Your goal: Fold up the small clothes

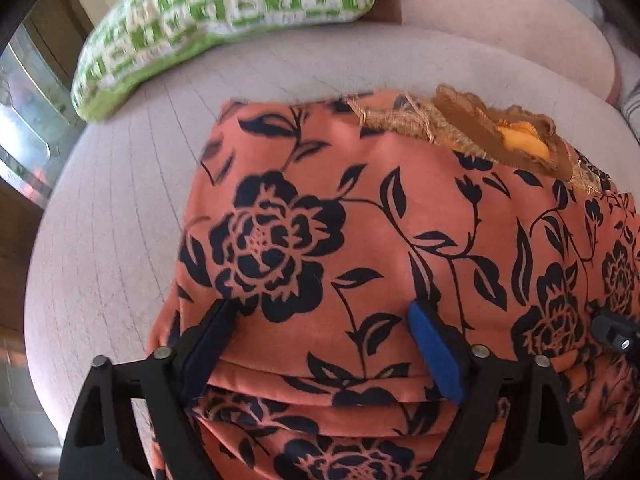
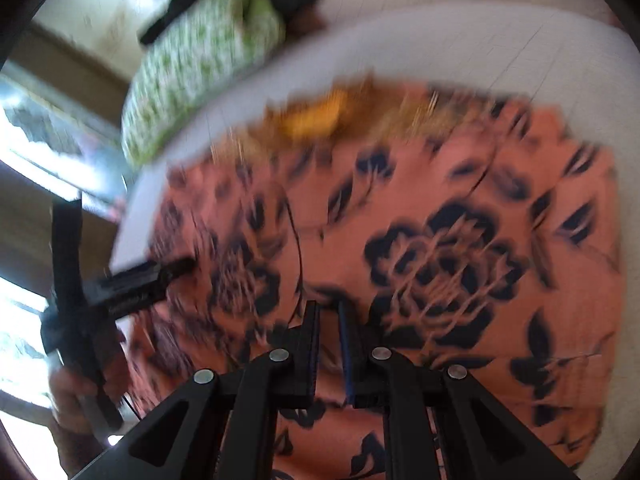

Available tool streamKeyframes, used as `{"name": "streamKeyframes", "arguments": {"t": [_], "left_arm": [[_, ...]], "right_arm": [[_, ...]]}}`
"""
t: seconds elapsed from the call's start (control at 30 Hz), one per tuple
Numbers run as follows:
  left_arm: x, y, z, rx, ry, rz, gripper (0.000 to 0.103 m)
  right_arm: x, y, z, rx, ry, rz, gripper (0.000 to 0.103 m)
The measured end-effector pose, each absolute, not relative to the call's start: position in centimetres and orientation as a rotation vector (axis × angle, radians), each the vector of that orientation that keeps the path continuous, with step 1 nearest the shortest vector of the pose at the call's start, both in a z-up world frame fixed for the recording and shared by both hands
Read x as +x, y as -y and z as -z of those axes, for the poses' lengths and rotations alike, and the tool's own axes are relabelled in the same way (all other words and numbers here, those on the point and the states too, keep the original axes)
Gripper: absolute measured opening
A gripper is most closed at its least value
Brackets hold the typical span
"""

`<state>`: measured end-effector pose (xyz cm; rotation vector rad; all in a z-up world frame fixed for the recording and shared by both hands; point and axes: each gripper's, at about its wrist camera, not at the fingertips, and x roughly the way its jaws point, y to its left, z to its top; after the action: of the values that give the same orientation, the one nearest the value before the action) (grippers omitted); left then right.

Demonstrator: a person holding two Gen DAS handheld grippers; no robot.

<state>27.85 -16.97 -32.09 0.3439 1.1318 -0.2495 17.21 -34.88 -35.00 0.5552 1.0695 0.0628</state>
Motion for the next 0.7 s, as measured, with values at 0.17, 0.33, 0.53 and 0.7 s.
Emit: {"name": "streamKeyframes", "arguments": {"t": [0.17, 0.33, 0.53, 0.7], "left_arm": [[27.7, 15.0, 30.6, 0.264, -1.145, 0.284, 0.091], [24.7, 10.2, 27.6, 0.288, -1.042, 0.273, 0.091], [20.6, 0.8, 26.9, 0.172, -1.095, 0.24, 0.091], [16.8, -5.0, 27.1, 0.198, -1.133, 0.226, 0.091]], "right_arm": [[16.1, 35.0, 33.0, 0.555, -0.985, -0.108, 0.012], [13.5, 36.3, 31.7, 0.569, -0.923, -0.078, 0.013], [7.7, 38.5, 30.6, 0.692, -0.81, -0.042, 0.09], [1.6, 38.2, 30.4, 0.764, -0.768, -0.041, 0.091]]}}
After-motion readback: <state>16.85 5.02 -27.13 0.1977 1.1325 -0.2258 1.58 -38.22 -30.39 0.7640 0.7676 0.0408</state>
